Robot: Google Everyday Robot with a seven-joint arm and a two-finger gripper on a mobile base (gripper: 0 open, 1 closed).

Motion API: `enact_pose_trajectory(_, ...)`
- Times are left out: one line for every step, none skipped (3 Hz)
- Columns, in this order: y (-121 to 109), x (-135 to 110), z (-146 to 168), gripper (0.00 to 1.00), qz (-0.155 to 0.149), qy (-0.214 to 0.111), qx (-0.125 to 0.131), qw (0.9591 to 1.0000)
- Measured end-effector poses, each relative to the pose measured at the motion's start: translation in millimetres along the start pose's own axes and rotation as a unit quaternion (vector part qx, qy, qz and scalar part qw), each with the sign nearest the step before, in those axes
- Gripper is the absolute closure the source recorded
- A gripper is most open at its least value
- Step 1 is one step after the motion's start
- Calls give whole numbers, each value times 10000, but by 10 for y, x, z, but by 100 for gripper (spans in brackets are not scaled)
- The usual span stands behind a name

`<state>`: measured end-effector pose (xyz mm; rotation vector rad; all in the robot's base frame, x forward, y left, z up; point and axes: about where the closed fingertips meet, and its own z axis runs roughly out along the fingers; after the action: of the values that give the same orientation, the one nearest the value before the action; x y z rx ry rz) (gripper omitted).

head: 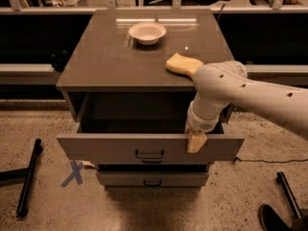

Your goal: Open top drawer

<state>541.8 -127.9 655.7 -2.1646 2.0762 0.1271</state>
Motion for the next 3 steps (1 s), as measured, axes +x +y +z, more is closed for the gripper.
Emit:
enact_pose_trajectory(6,-1,11,0,-3,2,-12,10000)
enact_pose_trajectory(49,-22,7,0,-37,1,-62,10000)
enact_pose_trajectory(305,-131,-36,3,-179,-8,-307,9994)
